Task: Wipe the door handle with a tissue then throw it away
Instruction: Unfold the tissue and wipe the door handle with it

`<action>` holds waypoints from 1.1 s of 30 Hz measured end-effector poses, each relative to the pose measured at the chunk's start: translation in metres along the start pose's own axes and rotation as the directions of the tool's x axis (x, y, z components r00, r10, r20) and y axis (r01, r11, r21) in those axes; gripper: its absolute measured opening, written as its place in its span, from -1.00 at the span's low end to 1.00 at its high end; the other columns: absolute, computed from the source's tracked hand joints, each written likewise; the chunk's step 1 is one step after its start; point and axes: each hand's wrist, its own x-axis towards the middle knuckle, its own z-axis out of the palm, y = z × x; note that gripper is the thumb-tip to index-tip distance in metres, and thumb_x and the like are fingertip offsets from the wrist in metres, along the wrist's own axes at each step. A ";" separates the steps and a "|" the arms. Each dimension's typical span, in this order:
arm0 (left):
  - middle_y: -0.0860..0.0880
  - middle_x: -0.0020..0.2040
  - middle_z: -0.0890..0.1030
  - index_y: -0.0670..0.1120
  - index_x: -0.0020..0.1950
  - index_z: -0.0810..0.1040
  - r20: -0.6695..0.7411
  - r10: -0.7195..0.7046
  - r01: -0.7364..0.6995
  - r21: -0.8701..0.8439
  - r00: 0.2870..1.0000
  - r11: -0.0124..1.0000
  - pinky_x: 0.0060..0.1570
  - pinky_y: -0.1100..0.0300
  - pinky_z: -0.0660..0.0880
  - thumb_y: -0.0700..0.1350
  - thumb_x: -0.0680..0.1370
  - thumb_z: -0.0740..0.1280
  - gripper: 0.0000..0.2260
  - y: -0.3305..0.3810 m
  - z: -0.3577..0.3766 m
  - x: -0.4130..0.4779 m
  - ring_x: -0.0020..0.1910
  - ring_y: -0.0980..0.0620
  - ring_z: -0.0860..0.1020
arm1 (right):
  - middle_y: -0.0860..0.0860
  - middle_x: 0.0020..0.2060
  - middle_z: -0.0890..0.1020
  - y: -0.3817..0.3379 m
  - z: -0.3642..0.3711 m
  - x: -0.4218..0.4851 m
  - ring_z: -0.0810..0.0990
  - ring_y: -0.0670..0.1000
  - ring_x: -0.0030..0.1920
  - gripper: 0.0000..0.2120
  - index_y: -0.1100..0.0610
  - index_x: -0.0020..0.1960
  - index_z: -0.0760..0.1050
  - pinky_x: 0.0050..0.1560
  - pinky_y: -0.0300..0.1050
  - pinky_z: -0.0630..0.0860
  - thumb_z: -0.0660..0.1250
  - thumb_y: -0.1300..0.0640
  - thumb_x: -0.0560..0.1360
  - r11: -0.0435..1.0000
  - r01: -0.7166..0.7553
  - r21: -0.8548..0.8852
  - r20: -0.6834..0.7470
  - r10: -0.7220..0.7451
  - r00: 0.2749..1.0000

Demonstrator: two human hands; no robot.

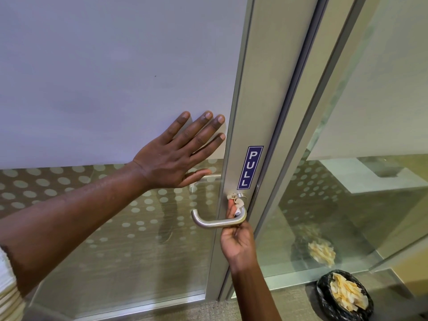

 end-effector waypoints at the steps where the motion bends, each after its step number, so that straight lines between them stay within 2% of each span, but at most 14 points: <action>1: -0.27 0.70 0.17 -0.19 0.72 0.17 -0.001 0.000 0.000 0.002 1.000 1.000 0.67 -0.20 -0.09 0.30 0.71 0.15 -0.26 0.000 0.000 0.000 0.68 -0.27 0.15 | 0.39 -0.02 0.67 0.002 -0.002 0.002 0.75 0.19 -0.16 -0.66 0.48 0.15 0.52 -0.10 -0.15 0.66 0.27 0.40 0.40 0.999 -0.018 0.042 0.018 0.017 1.000; 5: -0.27 0.70 0.15 -0.18 0.72 0.17 0.000 0.001 -0.001 0.003 1.000 1.000 0.68 -0.20 -0.09 0.30 0.71 0.14 -0.25 0.000 0.001 0.000 0.68 -0.27 0.14 | 0.39 0.02 0.66 0.004 -0.008 0.006 0.75 0.20 -0.14 -0.65 0.50 0.15 0.54 -0.08 -0.15 0.65 0.29 0.34 0.43 0.987 -0.102 0.125 0.124 0.086 0.989; 7: -0.27 0.71 0.14 -0.18 0.72 0.16 0.001 0.001 -0.001 0.005 1.000 1.000 0.68 -0.20 -0.10 0.30 0.71 0.14 -0.25 -0.001 0.002 -0.001 0.69 -0.27 0.13 | 0.40 -0.01 0.66 0.004 -0.006 0.006 0.74 0.20 -0.16 -0.67 0.50 0.11 0.56 -0.08 -0.15 0.65 0.31 0.38 0.38 0.995 -0.061 0.084 0.097 0.053 0.994; 10: -0.27 0.71 0.14 -0.18 0.72 0.16 0.005 0.000 0.000 0.000 1.000 1.000 0.68 -0.20 -0.12 0.30 0.72 0.13 -0.26 0.000 0.002 0.000 0.69 -0.27 0.13 | 0.36 -0.08 0.68 -0.001 -0.004 0.007 0.75 0.14 -0.21 -0.76 0.45 0.09 0.56 -0.21 -0.18 0.68 0.27 0.42 0.45 0.986 0.090 -0.143 -0.027 -0.094 0.995; 12: -0.27 0.70 0.14 -0.18 0.72 0.16 0.008 0.000 0.000 0.002 1.000 1.000 0.68 -0.20 -0.12 0.29 0.72 0.13 -0.26 0.001 0.002 0.000 0.69 -0.27 0.13 | 0.29 -0.03 0.68 -0.007 -0.004 0.009 0.74 0.11 -0.16 -0.79 0.40 0.14 0.55 -0.18 -0.18 0.69 0.24 0.43 0.54 0.904 0.206 -0.376 -0.030 -0.234 0.972; 15: -0.27 0.70 0.14 -0.19 0.72 0.16 0.008 0.004 -0.004 0.007 1.000 1.000 0.68 -0.20 -0.13 0.30 0.72 0.13 -0.26 0.000 0.000 0.000 0.69 -0.27 0.12 | 0.24 -0.03 0.68 -0.012 -0.006 0.010 0.69 0.12 -0.09 -0.79 0.34 0.16 0.57 -0.17 -0.13 0.66 0.30 0.40 0.55 0.645 0.345 -0.681 0.020 -0.455 0.890; 17: -0.27 0.70 0.14 -0.19 0.72 0.16 0.006 0.006 -0.006 0.014 1.000 1.000 0.68 -0.20 -0.13 0.30 0.72 0.12 -0.26 0.000 0.000 0.000 0.69 -0.27 0.12 | 0.20 -0.07 0.69 -0.015 -0.005 0.008 0.68 0.10 -0.13 -0.88 0.23 0.07 0.60 -0.17 -0.11 0.62 0.33 0.33 0.57 0.457 0.410 -0.789 0.072 -0.594 0.801; 19: -0.28 0.70 0.15 -0.19 0.72 0.16 0.005 0.008 -0.008 0.018 1.000 1.000 0.68 -0.20 -0.13 0.30 0.72 0.12 -0.26 0.000 0.000 0.000 0.68 -0.27 0.13 | 0.13 -0.05 0.72 -0.019 -0.002 0.004 0.70 0.08 -0.05 -0.85 0.14 0.05 0.63 -0.02 -0.03 0.64 0.32 0.29 0.58 0.243 0.462 -0.853 0.193 -0.675 0.712; 20: -0.28 0.70 0.15 -0.19 0.72 0.16 0.006 0.008 -0.008 0.019 1.000 1.000 0.68 -0.20 -0.12 0.30 0.72 0.12 -0.26 0.000 0.000 0.000 0.68 -0.27 0.13 | 0.06 -0.03 0.73 -0.021 0.001 0.000 0.71 0.02 0.00 -0.84 0.11 0.07 0.65 0.07 -0.04 0.64 0.32 0.27 0.58 0.089 0.483 -0.871 0.296 -0.689 0.661; 23: -0.28 0.70 0.15 -0.19 0.72 0.16 0.005 0.012 -0.012 0.016 1.000 1.000 0.67 -0.21 -0.09 0.30 0.72 0.12 -0.26 0.000 -0.001 0.000 0.68 -0.27 0.14 | -0.13 0.04 0.67 -0.021 0.013 -0.014 0.63 -0.25 0.06 -0.80 0.00 0.16 0.64 0.10 -0.33 0.56 0.34 0.18 0.59 -0.354 0.562 -0.748 0.651 -0.558 0.515; 26: -0.28 0.70 0.17 -0.19 0.72 0.17 0.002 0.010 -0.010 0.005 1.000 1.000 0.66 -0.21 -0.07 0.29 0.72 0.12 -0.27 0.000 -0.001 0.001 0.68 -0.27 0.16 | -0.14 0.09 0.58 -0.017 0.029 -0.018 0.55 -0.27 0.11 -0.76 0.04 0.23 0.58 0.10 -0.46 0.43 0.31 0.20 0.59 -0.635 0.577 -0.512 0.856 -0.322 0.406; 28: -0.27 0.70 0.17 -0.19 0.72 0.17 0.004 0.009 -0.009 0.003 1.000 1.000 0.66 -0.21 -0.06 0.29 0.73 0.11 -0.27 0.000 0.000 0.001 0.68 -0.27 0.16 | -0.09 0.10 0.57 -0.015 0.036 -0.016 0.53 -0.16 0.12 -0.77 0.07 0.23 0.55 0.13 -0.33 0.47 0.32 0.20 0.59 -0.757 0.521 -0.395 0.894 -0.185 0.408; 30: -0.27 0.70 0.15 -0.19 0.72 0.16 0.004 0.010 -0.010 0.005 1.000 1.000 0.66 -0.21 -0.06 0.29 0.73 0.10 -0.27 0.001 0.000 0.001 0.68 -0.27 0.15 | -0.03 0.05 0.58 -0.016 0.037 -0.013 0.51 -0.04 0.07 -0.85 0.12 0.13 0.57 0.10 -0.17 0.51 0.36 0.23 0.56 -0.833 0.474 -0.285 0.908 -0.077 0.411; 33: -0.27 0.71 0.13 -0.19 0.72 0.14 0.008 0.011 -0.011 -0.003 1.000 1.000 0.67 -0.21 -0.07 0.30 0.73 0.09 -0.27 0.000 0.001 0.000 0.69 -0.27 0.13 | 0.02 0.00 0.59 -0.020 0.036 -0.012 0.52 0.03 0.02 -0.88 0.16 0.03 0.60 0.06 -0.14 0.51 0.40 0.26 0.50 -0.903 0.406 -0.143 0.904 0.048 0.425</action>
